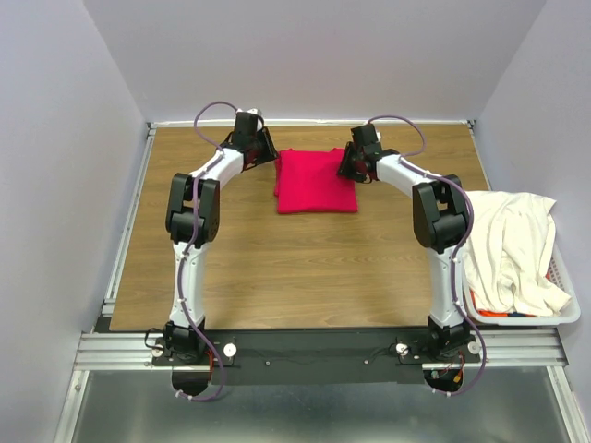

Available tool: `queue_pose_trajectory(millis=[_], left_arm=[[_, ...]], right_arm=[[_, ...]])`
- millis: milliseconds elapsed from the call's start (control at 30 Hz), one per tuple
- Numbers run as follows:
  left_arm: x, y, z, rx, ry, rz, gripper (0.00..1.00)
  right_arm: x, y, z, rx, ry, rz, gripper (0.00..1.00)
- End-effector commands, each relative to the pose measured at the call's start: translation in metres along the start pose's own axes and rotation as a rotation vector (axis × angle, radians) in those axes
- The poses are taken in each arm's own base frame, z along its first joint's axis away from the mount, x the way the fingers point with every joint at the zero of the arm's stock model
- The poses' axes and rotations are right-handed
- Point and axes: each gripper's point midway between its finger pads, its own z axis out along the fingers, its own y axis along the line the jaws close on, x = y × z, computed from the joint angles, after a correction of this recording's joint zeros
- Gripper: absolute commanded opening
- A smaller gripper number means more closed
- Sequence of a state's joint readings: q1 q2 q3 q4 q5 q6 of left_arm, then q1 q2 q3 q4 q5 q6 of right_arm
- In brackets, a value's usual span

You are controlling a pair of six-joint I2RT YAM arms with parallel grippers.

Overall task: Fold and stack the t-shirts
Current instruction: Neatly place the folded tshirt to the corner

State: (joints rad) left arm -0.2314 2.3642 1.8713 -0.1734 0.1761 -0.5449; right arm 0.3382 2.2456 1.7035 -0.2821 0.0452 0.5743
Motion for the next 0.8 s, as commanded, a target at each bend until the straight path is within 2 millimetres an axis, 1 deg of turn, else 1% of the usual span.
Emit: queue_pose_trajectory(millis=[0, 33, 67, 100, 133, 167, 200, 233, 267, 300, 367, 400, 433, 467, 500, 533, 567, 600, 633, 667, 700, 733, 767], left_arm=[[-0.047, -0.030, -0.054, 0.051, -0.108, 0.036, 0.46], [-0.051, -0.031, -0.062, 0.041, -0.122, 0.041, 0.49], [-0.039, -0.023, -0.062, 0.025, -0.096, 0.047, 0.55], [-0.029, -0.016, -0.064, 0.003, -0.077, 0.046, 0.60], [-0.024, -0.012, -0.065, -0.010, -0.068, 0.050, 0.62], [-0.017, -0.007, -0.064, -0.022, -0.052, 0.062, 0.63], [-0.012, -0.004, -0.065, -0.025, -0.040, 0.069, 0.64], [-0.003, 0.002, -0.065, -0.038, -0.014, 0.075, 0.65], [0.001, 0.003, -0.063, -0.039, -0.005, 0.085, 0.66], [0.010, 0.005, -0.060, -0.027, 0.030, 0.106, 0.66], [0.014, 0.000, -0.056, 0.008, 0.057, 0.137, 0.67], [0.022, 0.000, -0.054, 0.006, 0.087, 0.158, 0.67], [0.026, 0.000, -0.046, 0.010, 0.103, 0.173, 0.67], [0.032, 0.000, -0.044, 0.001, 0.126, 0.181, 0.67], [0.033, 0.003, -0.040, -0.011, 0.136, 0.187, 0.68], [0.041, 0.008, -0.033, -0.030, 0.155, 0.194, 0.68], [0.039, 0.007, -0.031, -0.031, 0.153, 0.197, 0.67], [0.041, 0.008, -0.029, -0.034, 0.159, 0.194, 0.67], [0.044, 0.009, -0.025, -0.032, 0.166, 0.192, 0.67], [0.047, 0.007, -0.024, -0.025, 0.173, 0.193, 0.67], [0.049, 0.005, -0.022, -0.014, 0.181, 0.197, 0.67], [0.056, 0.003, -0.018, -0.001, 0.197, 0.200, 0.66], [0.057, 0.000, -0.017, 0.002, 0.199, 0.210, 0.66]], right_arm=[[-0.002, 0.000, -0.020, -0.010, 0.033, -0.014, 0.50], [-0.004, 0.002, -0.022, -0.017, 0.028, -0.015, 0.52], [-0.013, 0.007, -0.029, -0.031, 0.009, -0.016, 0.57], [-0.015, 0.008, -0.031, -0.034, 0.003, -0.017, 0.60], [-0.020, 0.011, -0.036, -0.042, -0.008, -0.017, 0.68], [-0.023, 0.013, -0.039, -0.046, -0.016, -0.017, 0.71], [-0.030, 0.017, -0.047, -0.057, -0.033, -0.017, 0.74], [-0.032, 0.018, -0.050, -0.060, -0.038, -0.016, 0.78], [-0.034, 0.018, -0.054, -0.061, -0.045, -0.015, 0.80], [-0.035, 0.019, -0.058, -0.065, -0.048, -0.016, 0.81], [-0.041, 0.023, -0.071, -0.079, -0.068, -0.014, 0.81], [-0.038, 0.022, -0.073, -0.078, -0.064, -0.013, 0.81], [-0.044, 0.025, -0.083, -0.089, -0.081, -0.008, 0.81], [-0.044, 0.025, -0.087, -0.091, -0.084, -0.006, 0.81], [-0.044, 0.025, -0.091, -0.093, -0.087, -0.004, 0.81], [-0.038, 0.021, -0.093, -0.087, -0.077, 0.000, 0.81], [-0.043, 0.023, -0.103, -0.097, -0.094, 0.003, 0.81], [-0.040, 0.023, -0.108, -0.101, -0.096, 0.004, 0.81], [-0.031, 0.017, -0.108, -0.094, -0.086, 0.007, 0.81], [-0.029, 0.016, -0.111, -0.095, -0.087, 0.008, 0.81], [-0.032, 0.018, -0.122, -0.108, -0.106, 0.010, 0.81], [-0.033, 0.017, -0.125, -0.111, -0.113, 0.013, 0.81], [-0.024, 0.012, -0.126, -0.105, -0.101, 0.013, 0.81]])
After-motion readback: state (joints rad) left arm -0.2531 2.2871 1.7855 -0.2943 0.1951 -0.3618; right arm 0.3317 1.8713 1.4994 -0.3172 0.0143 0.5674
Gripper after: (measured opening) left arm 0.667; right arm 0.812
